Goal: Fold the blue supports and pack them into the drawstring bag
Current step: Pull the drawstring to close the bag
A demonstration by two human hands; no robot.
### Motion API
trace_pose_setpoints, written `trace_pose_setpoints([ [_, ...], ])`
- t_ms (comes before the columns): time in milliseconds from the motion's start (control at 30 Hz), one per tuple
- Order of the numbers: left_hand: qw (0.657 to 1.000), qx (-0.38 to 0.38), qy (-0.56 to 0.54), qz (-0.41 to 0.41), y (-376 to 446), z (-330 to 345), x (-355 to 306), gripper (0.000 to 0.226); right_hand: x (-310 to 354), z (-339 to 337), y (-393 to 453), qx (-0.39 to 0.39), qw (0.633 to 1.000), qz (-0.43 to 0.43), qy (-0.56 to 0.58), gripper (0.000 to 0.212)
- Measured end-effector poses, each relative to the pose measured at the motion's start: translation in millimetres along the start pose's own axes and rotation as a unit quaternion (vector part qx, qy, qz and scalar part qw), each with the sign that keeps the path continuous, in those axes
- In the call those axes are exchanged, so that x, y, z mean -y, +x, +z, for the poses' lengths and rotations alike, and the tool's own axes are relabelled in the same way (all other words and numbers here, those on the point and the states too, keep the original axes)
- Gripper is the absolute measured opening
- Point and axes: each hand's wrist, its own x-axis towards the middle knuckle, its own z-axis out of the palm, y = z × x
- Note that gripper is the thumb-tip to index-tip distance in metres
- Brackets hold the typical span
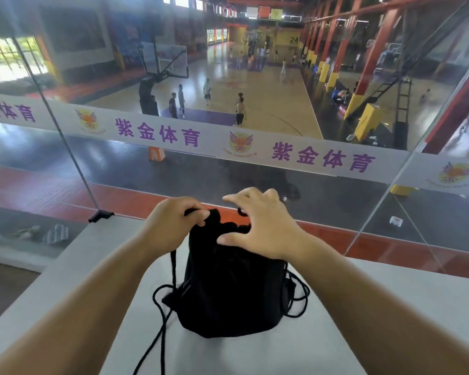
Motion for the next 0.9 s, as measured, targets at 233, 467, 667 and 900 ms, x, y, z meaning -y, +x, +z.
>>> trace_pose_setpoints([
  [233, 0.991, 0.008, -0.131, -0.009, -5.2, -0.8, -4.5, 0.015, 10.8, 35.1, 16.1, -0.009, 0.999, 0.021, 0.026, 0.046],
  [467, 0.99, -0.102, -0.065, -0.068, 3.0, -14.1, 16.9, 0.014, -18.9, 22.6, 5.3, -0.003, 0.998, 0.067, -0.01, 0.017],
  [667, 0.998, 0.048, -0.004, -0.039, 4.6, 14.4, 16.5, 0.021, -22.5, 18.0, 0.2, -0.015, 0.998, 0.068, -0.008, 0.015],
  [900, 0.991, 0.074, 0.08, 0.08, 11.7, 32.5, -3.4, 0.016, -17.5, 20.6, 2.8, -0.013, 0.998, 0.064, -0.01, 0.031],
])
